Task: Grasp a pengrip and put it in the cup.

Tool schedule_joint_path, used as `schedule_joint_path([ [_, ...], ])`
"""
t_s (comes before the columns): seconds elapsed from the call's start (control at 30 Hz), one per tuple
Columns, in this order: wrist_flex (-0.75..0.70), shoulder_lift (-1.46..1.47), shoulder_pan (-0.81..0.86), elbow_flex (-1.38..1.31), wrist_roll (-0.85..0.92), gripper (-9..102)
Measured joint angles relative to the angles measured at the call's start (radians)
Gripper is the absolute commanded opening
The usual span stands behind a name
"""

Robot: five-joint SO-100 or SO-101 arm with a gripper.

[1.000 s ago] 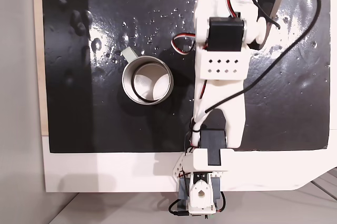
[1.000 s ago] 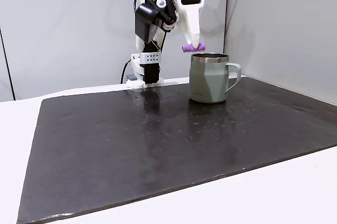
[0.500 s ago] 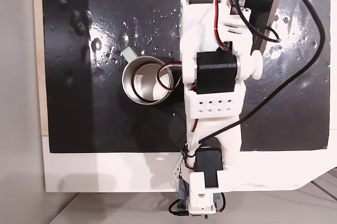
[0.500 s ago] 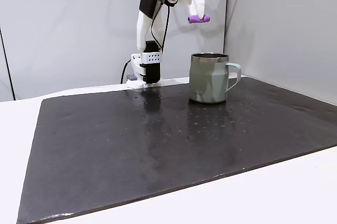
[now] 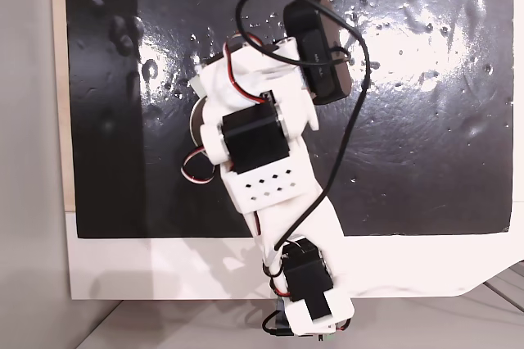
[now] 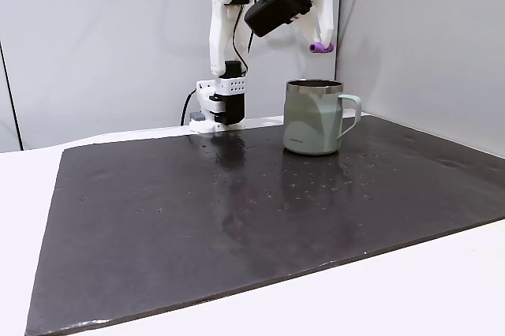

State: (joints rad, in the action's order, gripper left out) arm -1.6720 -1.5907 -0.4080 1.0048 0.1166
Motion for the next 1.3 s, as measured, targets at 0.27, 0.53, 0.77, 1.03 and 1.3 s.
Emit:
schedule_joint_path([
  [0.27,-0.009,-0.156,-0.101,0.213,0.026,0],
  [0.53,-0.009,-0.310,-0.104,0.383,0.026,0],
  [0.77,-0.009,-0.311,-0.101,0.396,0.026,29],
  [1.03,-0.009,-0.311,-0.103,0.396,0.026,29],
  [1.3,-0.009,-0.311,-0.103,0.405,0.026,29],
])
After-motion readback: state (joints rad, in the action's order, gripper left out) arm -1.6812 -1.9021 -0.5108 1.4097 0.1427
